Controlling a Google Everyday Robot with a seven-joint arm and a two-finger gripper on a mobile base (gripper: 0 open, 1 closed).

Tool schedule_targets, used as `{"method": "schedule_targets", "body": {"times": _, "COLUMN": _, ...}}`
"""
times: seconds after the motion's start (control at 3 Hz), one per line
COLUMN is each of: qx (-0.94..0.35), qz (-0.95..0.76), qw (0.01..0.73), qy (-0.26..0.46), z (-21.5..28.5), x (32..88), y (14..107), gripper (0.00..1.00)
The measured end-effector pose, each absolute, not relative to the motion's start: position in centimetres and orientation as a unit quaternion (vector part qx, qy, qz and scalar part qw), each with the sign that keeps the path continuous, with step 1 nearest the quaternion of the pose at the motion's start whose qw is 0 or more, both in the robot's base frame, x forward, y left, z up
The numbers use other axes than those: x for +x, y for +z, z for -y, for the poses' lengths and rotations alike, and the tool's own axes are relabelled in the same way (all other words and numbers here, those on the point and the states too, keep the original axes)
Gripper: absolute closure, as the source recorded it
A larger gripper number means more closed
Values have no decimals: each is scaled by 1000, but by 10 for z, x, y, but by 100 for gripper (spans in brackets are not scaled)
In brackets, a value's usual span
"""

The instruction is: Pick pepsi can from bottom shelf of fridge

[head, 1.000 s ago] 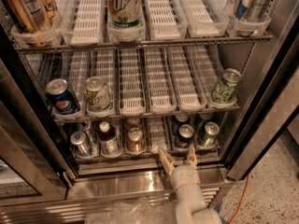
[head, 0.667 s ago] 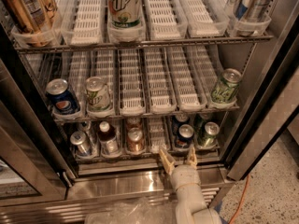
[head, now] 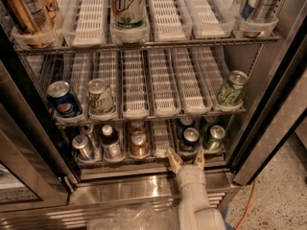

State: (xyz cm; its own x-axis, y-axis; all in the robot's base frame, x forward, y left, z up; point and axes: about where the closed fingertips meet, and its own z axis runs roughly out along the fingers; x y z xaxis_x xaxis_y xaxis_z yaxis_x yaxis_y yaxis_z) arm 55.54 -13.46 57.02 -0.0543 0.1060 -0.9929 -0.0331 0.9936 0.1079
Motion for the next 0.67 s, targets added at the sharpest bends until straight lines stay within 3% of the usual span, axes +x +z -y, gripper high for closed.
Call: {"method": "schedule_targets", "body": {"times": 0.67, "qx": 39, "qz": -723, "qw": 689, "qy": 19, "z": 146, "x": 575, "y": 571, "gripper": 15}}
